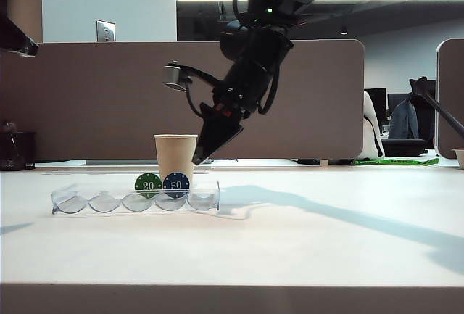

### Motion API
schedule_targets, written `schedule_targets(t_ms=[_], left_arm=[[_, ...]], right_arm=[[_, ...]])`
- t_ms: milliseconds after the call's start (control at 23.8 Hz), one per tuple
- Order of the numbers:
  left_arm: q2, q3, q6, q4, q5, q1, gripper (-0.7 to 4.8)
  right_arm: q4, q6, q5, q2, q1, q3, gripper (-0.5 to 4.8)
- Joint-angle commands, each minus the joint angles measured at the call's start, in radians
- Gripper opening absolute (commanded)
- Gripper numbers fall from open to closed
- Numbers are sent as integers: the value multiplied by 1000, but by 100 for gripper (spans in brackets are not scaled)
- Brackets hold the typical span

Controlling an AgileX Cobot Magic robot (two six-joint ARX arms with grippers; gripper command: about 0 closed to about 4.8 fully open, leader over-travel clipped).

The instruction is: Pick up the chip with the greater value and put it into the paper cup.

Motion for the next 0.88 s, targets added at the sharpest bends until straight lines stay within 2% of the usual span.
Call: schedule_targets(t_ms=[42, 463, 884], left_arm=[[0, 5, 2, 13, 6, 0, -5], [0, 5, 2, 13, 6, 0, -5], [0, 5, 2, 13, 6, 0, -5]], right_arm=[[9, 0, -8, -11, 12, 2, 177], [126, 0, -2, -10, 31, 2, 181], [128, 1, -6, -10, 43, 2, 180]])
